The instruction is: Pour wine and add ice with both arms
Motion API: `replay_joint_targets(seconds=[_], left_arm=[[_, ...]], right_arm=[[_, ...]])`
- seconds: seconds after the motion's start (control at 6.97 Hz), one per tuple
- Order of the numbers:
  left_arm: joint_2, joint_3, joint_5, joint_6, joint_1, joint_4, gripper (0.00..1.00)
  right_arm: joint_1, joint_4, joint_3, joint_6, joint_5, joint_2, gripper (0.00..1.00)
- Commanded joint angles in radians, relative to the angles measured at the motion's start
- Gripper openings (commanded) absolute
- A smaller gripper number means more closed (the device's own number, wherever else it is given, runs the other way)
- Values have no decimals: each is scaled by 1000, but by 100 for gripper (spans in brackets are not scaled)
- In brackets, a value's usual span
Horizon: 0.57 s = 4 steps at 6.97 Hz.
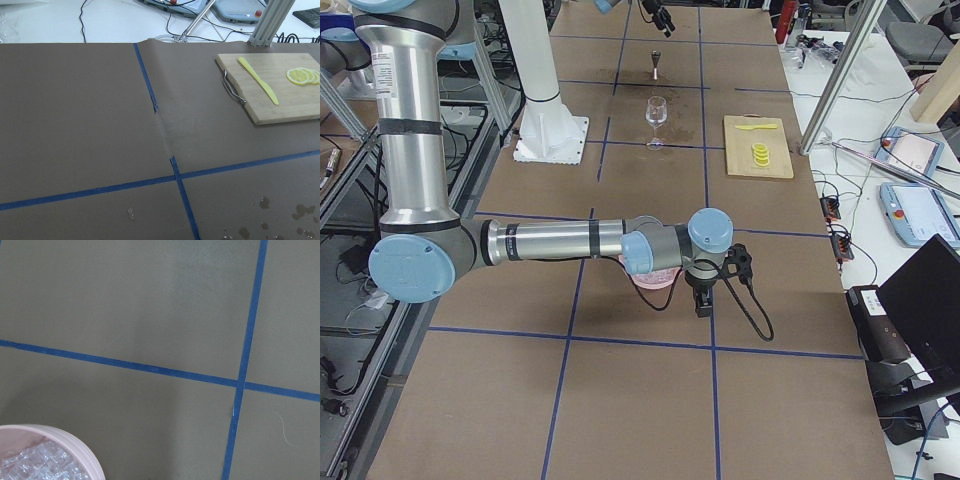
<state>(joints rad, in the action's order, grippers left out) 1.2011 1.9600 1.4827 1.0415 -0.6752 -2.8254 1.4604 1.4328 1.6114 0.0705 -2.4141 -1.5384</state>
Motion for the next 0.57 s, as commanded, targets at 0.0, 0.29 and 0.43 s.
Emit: replay_joint_targets(seconds=[0.0, 0.29, 0.43], left_arm=[[-93, -1, -290, 58, 204, -127, 99], [-101, -6, -558, 110, 395, -123, 99], [-101, -25, -670, 111, 467, -115, 99]], right_arm=[[0, 0, 8, 0, -2, -2, 100], [0, 0, 10, 0, -17, -2, 100], [0, 0, 12, 0, -19, -2, 100]])
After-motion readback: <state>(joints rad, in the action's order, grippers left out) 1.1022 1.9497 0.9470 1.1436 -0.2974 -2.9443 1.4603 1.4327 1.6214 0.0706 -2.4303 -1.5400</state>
